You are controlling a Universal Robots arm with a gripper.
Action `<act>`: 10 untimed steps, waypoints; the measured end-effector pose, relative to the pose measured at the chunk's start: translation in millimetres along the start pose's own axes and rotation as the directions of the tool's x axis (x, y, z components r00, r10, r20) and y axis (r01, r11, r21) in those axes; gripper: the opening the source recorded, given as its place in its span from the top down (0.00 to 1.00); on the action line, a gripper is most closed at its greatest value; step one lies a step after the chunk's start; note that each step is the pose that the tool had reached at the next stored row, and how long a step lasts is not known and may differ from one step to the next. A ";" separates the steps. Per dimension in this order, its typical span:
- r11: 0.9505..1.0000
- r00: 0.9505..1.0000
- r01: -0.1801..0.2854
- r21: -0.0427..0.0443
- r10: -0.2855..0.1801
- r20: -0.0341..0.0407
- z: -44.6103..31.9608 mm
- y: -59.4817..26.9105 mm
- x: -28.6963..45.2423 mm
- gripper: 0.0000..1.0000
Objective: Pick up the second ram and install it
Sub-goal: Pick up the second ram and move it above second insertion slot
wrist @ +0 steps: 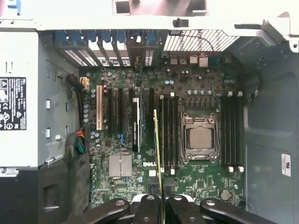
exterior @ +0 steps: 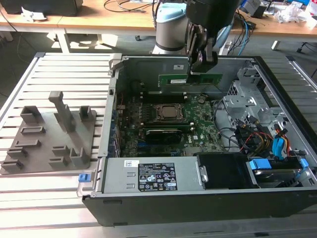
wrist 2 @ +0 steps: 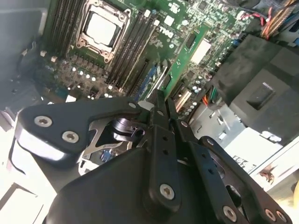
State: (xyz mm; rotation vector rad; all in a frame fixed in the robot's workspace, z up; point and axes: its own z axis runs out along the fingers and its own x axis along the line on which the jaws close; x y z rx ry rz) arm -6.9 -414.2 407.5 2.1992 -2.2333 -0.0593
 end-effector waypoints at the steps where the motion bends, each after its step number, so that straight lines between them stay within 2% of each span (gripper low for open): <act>1: 1.000 1.000 0.000 0.000 0.000 0.000 2.6 0.5 -1.0 0.86; 4: 1.000 1.000 0.000 0.000 0.000 0.000 9.3 0.4 -3.9 0.86; 6: 1.000 1.000 0.000 0.000 0.000 0.000 18.1 0.1 -7.2 0.86; 9: 1.000 1.000 0.000 0.000 0.000 0.000 31.1 -0.2 -7.6 0.86; 10: 1.000 1.000 0.000 0.000 0.000 0.000 33.3 -0.3 -7.6 0.86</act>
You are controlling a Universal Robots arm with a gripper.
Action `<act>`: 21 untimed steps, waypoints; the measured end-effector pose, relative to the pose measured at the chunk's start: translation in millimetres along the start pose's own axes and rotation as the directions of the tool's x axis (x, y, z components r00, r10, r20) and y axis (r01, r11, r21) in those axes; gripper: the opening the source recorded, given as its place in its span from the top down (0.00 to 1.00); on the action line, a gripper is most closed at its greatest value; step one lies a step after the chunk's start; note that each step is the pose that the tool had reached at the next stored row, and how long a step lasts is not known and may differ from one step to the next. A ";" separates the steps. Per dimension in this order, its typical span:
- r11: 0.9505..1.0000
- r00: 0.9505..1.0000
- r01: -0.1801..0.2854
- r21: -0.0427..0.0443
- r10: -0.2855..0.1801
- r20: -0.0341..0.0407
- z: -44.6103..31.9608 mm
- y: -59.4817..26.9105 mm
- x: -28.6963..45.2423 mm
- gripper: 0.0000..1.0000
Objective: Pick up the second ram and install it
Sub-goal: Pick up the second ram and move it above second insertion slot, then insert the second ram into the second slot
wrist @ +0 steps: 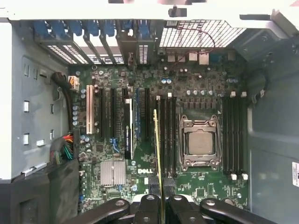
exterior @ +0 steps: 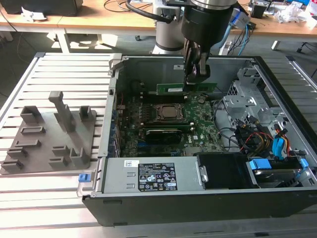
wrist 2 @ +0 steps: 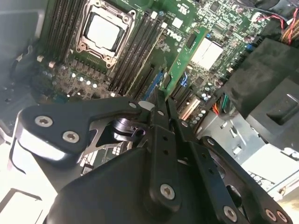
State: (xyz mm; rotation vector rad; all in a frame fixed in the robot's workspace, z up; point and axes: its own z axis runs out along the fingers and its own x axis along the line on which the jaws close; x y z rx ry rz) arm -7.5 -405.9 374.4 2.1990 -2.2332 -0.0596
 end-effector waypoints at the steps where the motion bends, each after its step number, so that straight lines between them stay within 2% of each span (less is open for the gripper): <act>1: 1.000 1.000 0.000 0.000 0.000 0.000 1.8 -0.1 0.0 0.86; 16: 1.000 1.000 0.000 0.000 0.000 0.001 3.5 -0.1 0.1 0.86; 18: 1.000 1.000 0.000 0.000 0.000 0.011 4.2 0.1 0.1 0.86; 19: 1.000 0.999 0.001 -0.001 -0.001 0.038 4.5 0.3 0.1 0.86; 21: 1.000 0.997 0.002 -0.001 -0.002 0.074 4.8 0.4 0.1 0.86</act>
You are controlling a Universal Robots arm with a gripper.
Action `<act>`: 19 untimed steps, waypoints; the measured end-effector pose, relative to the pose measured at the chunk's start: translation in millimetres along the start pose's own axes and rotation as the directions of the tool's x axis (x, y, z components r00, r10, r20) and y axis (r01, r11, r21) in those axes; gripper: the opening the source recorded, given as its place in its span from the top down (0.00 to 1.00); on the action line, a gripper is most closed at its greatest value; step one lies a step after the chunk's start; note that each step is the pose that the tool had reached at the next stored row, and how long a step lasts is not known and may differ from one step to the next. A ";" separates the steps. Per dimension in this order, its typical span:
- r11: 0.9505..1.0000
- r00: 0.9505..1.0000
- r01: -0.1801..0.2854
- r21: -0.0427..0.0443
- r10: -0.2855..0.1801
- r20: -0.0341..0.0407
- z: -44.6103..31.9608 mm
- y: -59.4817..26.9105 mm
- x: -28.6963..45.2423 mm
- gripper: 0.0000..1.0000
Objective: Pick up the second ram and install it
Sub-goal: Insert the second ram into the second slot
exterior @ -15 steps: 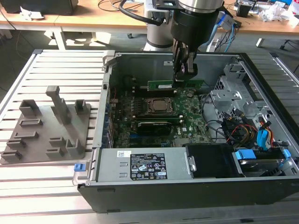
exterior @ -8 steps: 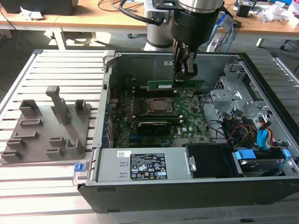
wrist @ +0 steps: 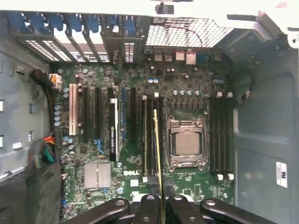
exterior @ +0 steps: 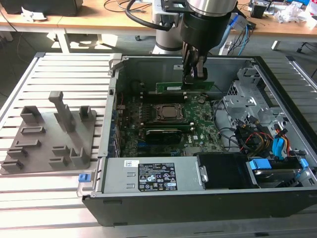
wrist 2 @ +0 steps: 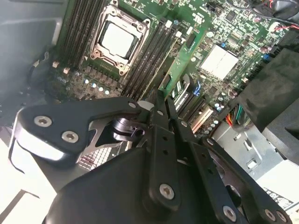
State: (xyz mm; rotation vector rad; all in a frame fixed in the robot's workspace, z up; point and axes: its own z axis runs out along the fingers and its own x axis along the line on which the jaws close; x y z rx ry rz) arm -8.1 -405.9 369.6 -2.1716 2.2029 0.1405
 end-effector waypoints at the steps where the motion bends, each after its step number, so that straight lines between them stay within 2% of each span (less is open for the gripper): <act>1: 1.000 1.000 0.000 0.000 0.000 0.000 2.0 -0.1 0.3 0.86; 4: 1.000 1.000 0.000 -0.001 0.000 0.001 10.9 -0.4 -0.1 0.86; 9: 1.000 1.000 -0.002 -0.001 0.002 0.000 18.1 -0.5 -0.9 0.86; 19: 1.000 1.000 -0.003 -0.001 0.003 0.001 22.7 -0.6 -0.6 0.86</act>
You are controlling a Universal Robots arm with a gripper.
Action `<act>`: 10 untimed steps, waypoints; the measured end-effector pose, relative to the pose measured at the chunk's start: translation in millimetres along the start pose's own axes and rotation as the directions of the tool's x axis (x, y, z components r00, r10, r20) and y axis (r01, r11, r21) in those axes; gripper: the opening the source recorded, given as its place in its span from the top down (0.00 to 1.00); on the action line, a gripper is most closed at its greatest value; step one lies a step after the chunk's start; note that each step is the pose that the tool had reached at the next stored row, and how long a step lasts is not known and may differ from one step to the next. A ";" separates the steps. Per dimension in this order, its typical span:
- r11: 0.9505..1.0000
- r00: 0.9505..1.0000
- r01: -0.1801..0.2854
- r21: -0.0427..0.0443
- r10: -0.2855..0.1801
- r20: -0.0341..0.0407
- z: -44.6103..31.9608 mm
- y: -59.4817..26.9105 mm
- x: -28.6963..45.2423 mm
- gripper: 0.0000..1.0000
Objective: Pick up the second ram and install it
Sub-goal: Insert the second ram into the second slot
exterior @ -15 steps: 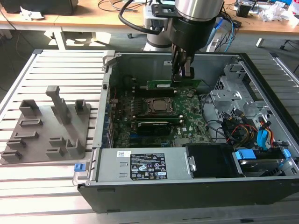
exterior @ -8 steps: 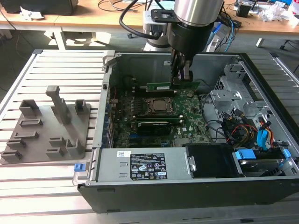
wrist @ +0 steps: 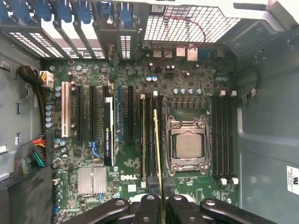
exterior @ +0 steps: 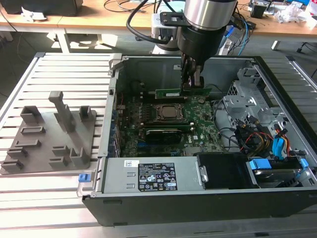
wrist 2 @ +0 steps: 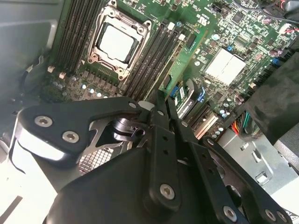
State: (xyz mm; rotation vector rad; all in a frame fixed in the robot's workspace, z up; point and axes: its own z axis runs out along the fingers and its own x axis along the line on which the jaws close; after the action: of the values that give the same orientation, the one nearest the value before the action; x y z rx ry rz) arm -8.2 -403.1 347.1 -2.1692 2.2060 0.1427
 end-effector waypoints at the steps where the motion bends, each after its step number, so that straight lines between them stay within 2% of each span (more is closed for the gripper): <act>1: 1.000 1.000 0.000 0.000 0.000 0.000 0.3 0.0 0.0 0.86; 5: 1.000 1.000 0.000 0.000 0.000 0.000 2.8 -0.1 0.2 0.86; 7: 1.000 1.000 -0.005 0.000 0.005 0.000 4.2 0.1 -2.8 0.86; 10: 0.998 0.998 -0.059 0.006 0.059 0.002 5.5 0.1 -2.9 0.86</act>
State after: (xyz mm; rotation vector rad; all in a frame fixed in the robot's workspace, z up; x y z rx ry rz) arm -8.4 -399.7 341.9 -2.1010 2.2677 0.1404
